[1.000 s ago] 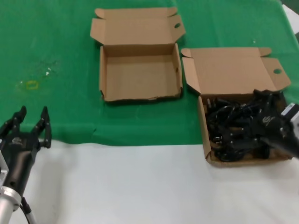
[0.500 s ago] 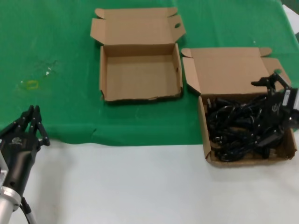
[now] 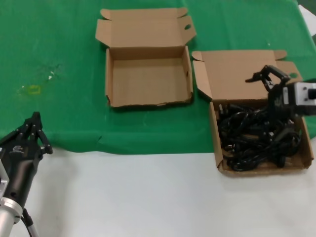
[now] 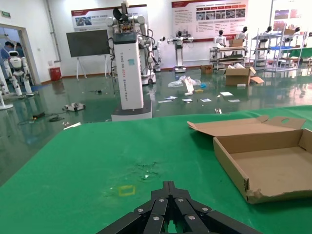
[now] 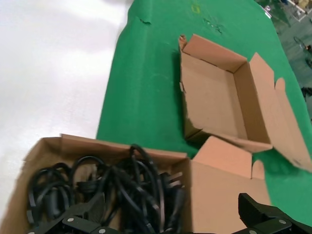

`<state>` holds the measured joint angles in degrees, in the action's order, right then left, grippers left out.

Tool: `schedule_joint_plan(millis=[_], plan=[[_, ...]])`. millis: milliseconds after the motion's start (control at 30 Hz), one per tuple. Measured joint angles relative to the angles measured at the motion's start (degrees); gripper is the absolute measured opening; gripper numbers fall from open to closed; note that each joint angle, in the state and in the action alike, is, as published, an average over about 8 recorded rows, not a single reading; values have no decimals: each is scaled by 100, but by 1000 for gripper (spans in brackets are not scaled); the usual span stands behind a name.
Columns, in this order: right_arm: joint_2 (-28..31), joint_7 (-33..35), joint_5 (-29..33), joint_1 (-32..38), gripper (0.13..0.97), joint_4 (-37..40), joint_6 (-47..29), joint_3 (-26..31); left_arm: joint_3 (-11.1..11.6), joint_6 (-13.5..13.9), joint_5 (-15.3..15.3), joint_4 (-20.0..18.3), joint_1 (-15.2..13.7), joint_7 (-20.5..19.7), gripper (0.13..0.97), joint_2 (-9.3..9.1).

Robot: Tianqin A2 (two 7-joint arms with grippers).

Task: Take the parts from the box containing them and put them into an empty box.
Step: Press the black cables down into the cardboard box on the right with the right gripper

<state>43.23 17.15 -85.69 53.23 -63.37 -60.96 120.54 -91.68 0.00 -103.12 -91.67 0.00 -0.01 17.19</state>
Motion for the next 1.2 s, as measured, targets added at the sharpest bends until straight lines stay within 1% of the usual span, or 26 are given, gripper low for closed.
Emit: schedule_joint_plan(millis=[200,567,833,967,1200], plan=[[-282,265,184,289,966,370,-86,77,0,0,0,0,0,0,144,0],[-465,523,390,441,939,777,-200,135,0,0,0,0,0,0,144,0],[-537,629,402,403,840,877,-147,74,0,0,0,0,0,0,144,0],[-560,651,402,379,840,891,-129,49,0,0,0,0,0,0,144,0],[-581,660,423,366,690,903,-130,30,0,0,0,0,0,0,144,0]])
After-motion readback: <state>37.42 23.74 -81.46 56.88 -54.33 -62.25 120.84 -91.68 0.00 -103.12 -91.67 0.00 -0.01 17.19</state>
